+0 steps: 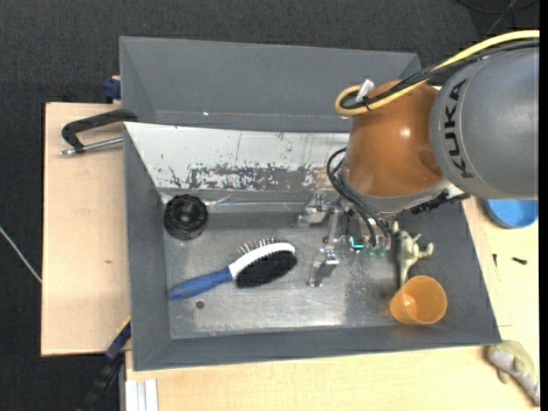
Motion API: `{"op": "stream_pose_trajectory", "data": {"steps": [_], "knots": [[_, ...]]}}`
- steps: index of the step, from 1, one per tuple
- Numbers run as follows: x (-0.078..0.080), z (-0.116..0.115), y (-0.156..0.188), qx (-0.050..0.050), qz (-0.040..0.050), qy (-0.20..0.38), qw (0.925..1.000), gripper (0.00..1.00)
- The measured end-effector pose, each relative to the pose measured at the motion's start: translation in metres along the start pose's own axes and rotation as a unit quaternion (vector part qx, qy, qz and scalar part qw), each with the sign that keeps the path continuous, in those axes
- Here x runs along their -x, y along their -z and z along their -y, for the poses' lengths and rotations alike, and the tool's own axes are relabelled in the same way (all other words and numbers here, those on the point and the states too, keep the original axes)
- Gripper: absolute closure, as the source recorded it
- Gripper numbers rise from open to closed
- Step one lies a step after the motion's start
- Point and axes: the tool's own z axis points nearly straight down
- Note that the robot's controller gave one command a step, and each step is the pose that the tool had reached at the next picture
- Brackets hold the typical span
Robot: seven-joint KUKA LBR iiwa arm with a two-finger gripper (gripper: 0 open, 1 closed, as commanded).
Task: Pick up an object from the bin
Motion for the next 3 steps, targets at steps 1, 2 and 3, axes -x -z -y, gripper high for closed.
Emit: {"op": "stream_pose_trajectory", "data": {"steps": [1, 2, 3], "knots": [[0.027, -0.037, -0.083, 0.0, 0.0062, 0.018, 0.9998, 0.0], [0.03, -0.032, -0.079, -0.003, 0.0115, 0.015, 0.9998, 1.0], [0.041, 0.004, 0.038, -0.003, 0.0094, 0.302, 0.9532, 1.0]]}}
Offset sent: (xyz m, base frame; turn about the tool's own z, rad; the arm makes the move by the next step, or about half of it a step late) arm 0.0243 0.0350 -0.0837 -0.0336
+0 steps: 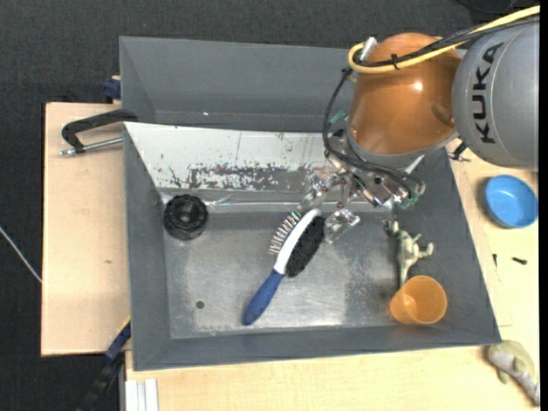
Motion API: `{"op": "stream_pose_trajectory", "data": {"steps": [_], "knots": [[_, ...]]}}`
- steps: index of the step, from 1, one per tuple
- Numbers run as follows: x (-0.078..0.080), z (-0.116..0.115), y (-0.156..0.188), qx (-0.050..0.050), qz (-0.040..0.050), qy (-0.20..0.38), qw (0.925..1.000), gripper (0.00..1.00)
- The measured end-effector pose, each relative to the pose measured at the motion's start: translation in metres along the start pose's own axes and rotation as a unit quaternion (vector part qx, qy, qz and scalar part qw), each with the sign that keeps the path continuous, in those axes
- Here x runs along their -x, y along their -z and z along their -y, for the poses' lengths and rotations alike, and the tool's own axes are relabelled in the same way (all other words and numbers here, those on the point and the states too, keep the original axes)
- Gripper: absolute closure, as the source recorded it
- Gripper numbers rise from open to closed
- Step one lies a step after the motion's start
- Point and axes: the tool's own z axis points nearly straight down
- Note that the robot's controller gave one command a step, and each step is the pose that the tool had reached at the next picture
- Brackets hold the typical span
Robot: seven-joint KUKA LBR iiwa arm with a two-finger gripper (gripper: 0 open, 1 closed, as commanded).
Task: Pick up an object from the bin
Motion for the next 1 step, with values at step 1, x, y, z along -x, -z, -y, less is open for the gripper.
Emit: {"op": "stream_pose_trajectory", "data": {"steps": [1], "knots": [[0.0046, 0.0185, 0.0998, -0.001, 0.0015, 0.014, 0.9999, 1.0]]}}
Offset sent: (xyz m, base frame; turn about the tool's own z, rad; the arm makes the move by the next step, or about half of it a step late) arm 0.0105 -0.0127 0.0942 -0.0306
